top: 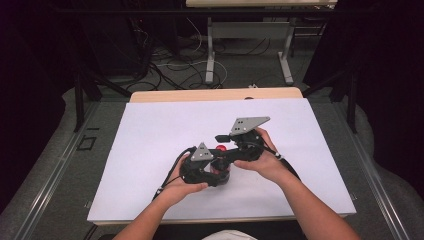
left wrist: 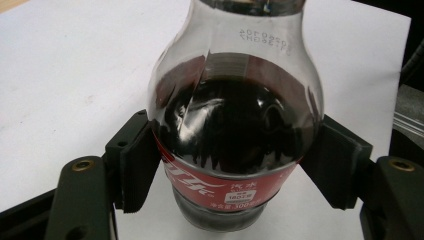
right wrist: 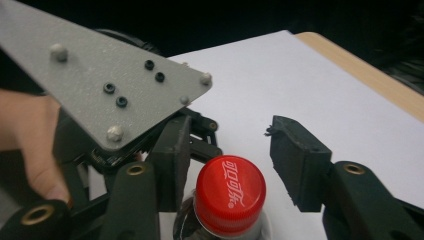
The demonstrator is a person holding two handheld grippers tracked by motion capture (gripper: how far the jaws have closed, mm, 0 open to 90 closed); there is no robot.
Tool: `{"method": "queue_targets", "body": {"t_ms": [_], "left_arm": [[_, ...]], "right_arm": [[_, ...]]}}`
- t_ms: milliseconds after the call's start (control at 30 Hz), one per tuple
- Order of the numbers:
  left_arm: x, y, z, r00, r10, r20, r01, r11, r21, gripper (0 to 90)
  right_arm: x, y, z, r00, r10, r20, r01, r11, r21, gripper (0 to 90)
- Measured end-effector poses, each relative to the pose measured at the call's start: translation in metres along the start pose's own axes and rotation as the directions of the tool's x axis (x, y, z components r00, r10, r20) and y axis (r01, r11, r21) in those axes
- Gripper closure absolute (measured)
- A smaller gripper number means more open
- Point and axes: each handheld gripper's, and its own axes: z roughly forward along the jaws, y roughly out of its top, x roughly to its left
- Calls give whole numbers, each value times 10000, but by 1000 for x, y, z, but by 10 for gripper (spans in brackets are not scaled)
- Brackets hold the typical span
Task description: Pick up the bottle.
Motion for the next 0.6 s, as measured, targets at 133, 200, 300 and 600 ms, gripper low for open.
{"method": "queue_targets", "body": {"t_ms": [133, 200, 300, 600], "left_arm": [[1, 1, -1, 9996, -205, -172, 203, 9997, -103, 297], [2, 1, -2, 9994, -219, -270, 216, 9997, -96, 297], [1, 1, -2, 9989, -291, -363, 288, 9995, -89, 297], [0, 1, -1, 9977, -215, -642, 206, 9997, -147, 297]], "right_arm": [[9, -1, 0, 9973, 37, 732, -33, 10000, -54, 475], [14, -2, 1, 9928, 347, 1146, -336, 9994, -111, 475], [19, -4, 4, 9844, 786, 1573, -754, 9968, -266, 484], [24, -5, 10, 9704, 1132, 2133, -1070, 9934, -405, 584]]}}
